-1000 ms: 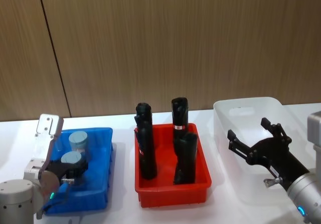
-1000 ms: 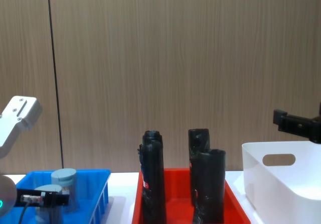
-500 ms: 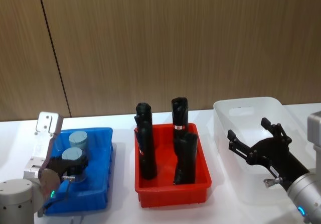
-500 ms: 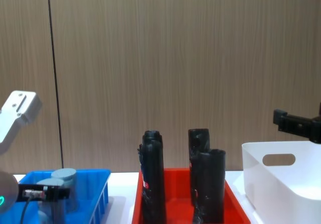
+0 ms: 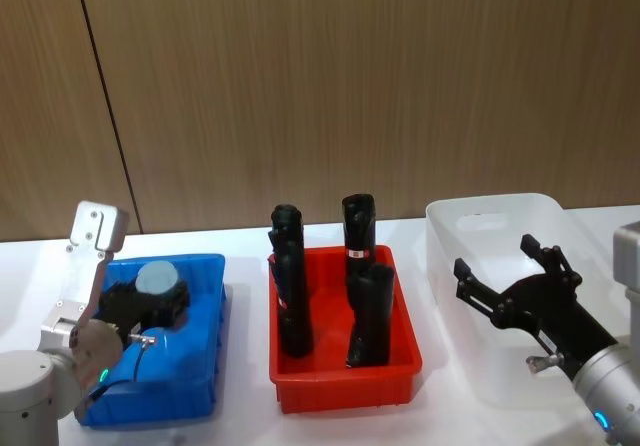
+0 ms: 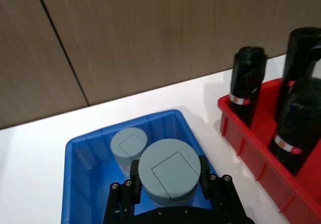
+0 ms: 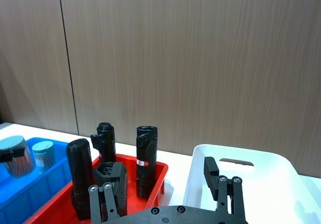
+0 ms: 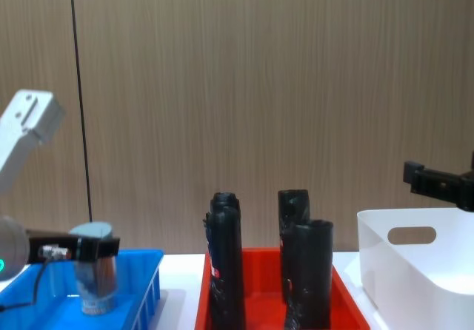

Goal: Pick the cotton swabs from the blue box and place them into the white box.

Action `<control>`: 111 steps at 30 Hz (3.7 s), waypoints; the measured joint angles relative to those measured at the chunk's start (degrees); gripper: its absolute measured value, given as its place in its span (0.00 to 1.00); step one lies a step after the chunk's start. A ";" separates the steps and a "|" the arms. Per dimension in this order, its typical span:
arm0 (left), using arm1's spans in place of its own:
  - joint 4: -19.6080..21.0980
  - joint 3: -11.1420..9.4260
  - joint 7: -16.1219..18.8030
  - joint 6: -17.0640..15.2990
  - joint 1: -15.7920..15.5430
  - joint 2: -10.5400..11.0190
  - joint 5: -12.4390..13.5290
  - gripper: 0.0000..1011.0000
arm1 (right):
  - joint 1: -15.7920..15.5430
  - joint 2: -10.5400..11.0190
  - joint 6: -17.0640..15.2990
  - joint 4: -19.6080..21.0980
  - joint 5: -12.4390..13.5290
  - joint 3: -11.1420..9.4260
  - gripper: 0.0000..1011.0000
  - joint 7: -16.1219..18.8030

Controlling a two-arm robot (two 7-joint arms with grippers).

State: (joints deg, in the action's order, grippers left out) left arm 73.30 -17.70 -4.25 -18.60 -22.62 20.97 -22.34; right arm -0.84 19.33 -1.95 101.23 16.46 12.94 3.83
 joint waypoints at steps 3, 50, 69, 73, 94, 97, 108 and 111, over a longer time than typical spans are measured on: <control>2.07 0.19 -1.06 0.18 0.70 0.64 0.00 0.66 | 0.00 0.00 0.00 0.00 0.00 0.00 0.99 0.00; 11.70 0.88 -40.32 4.76 0.91 5.91 -5.78 0.66 | 0.00 0.00 0.00 0.00 0.00 0.00 0.99 0.00; 8.44 -0.45 -49.44 6.39 -1.34 5.06 -7.01 0.66 | 0.00 0.00 0.00 0.00 0.00 0.00 0.99 0.00; 8.20 -0.58 -50.07 6.59 -1.50 5.01 -7.08 0.66 | 0.00 -0.01 0.00 0.00 0.00 -0.01 0.99 0.01; 7.67 -0.81 -51.37 6.97 -1.86 4.89 -7.24 0.66 | 1.14 1.28 -3.20 0.43 -1.47 0.08 0.99 8.85; 7.65 -0.83 -51.45 6.99 -1.87 4.88 -7.25 0.66 | 1.74 1.68 -4.47 0.50 -1.45 0.11 0.99 11.88; 7.57 -0.85 -51.58 7.04 -1.93 4.88 -7.25 0.66 | 4.19 2.61 -8.44 0.17 -0.91 0.24 0.99 21.50; 7.56 -0.85 -51.60 7.04 -1.94 4.88 -7.25 0.66 | 4.97 2.77 -9.34 -0.12 -0.77 0.29 0.99 23.60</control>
State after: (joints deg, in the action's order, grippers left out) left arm 80.87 -18.56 -55.85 -11.56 -24.56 25.85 -29.59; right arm 4.14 22.11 -11.28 101.11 15.69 13.23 27.42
